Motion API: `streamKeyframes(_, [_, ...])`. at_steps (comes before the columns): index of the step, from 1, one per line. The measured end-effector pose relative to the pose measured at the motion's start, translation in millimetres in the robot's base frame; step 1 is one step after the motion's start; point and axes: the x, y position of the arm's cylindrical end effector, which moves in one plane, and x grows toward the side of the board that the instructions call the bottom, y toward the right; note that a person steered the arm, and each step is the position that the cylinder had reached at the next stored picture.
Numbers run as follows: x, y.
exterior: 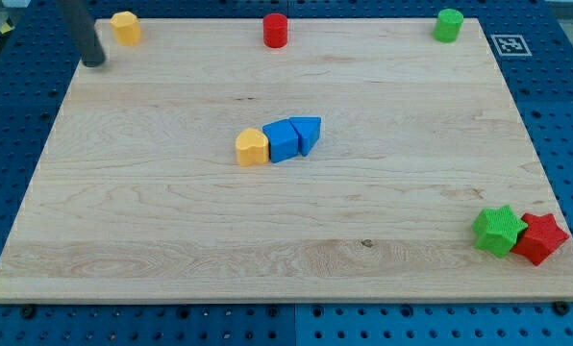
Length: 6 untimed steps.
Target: Move the yellow hexagon parallel to the red circle
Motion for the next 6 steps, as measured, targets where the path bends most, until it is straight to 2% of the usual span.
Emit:
streamKeyframes(1, [-5.2,-8.0])
streamKeyframes(2, [-59.9,-7.9])
streamKeyframes(3, [-87.0,-6.7])
streamKeyframes(4, [-87.0,1.6])
streamKeyframes(5, [-86.9,55.5])
streamKeyframes(6, [-86.3,69.8])
